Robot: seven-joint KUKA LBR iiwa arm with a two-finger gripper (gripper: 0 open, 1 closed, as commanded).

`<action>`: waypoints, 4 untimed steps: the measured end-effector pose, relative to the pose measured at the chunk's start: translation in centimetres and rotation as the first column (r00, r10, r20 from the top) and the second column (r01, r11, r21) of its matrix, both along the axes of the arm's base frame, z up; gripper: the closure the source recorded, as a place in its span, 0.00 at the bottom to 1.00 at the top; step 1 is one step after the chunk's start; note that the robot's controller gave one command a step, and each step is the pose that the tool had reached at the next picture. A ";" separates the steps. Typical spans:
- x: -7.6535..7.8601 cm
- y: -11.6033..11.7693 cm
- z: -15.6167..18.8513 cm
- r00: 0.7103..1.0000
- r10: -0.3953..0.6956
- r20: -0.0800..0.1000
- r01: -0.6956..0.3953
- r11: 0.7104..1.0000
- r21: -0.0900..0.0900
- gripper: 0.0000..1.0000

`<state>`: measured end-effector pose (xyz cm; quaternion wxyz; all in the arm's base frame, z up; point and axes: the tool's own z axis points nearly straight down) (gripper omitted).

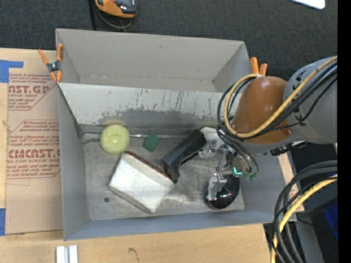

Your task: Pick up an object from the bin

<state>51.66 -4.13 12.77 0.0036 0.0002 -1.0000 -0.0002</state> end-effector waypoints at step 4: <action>5.7 7.8 -3.8 0.962 -0.274 0.012 0.274 0.962 -0.003 1.00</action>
Offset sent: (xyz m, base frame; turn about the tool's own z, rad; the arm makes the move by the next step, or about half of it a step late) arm 0.0332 0.0619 0.0127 0.1068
